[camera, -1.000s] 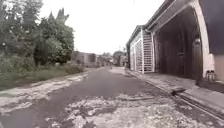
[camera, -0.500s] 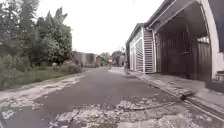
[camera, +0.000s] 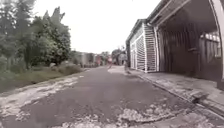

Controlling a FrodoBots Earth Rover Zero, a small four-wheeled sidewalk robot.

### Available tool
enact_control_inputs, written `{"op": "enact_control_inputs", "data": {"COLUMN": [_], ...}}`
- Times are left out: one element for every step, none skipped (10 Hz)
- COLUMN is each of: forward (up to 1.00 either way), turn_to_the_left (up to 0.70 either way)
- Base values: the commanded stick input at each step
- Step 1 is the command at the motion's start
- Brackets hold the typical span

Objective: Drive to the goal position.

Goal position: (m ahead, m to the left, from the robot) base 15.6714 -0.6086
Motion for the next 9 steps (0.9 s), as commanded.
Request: {"op": "enact_control_inputs", "data": {"forward": [0.70, 0.70, 0.70, 0.70, 0.70, 0.70, 0.70, 0.70, 0.70], "turn_to_the_left": [0.00, 0.00, 0.00, 0.00, 0.00, 0.00, 0.00, 0.00, 0.00]}}
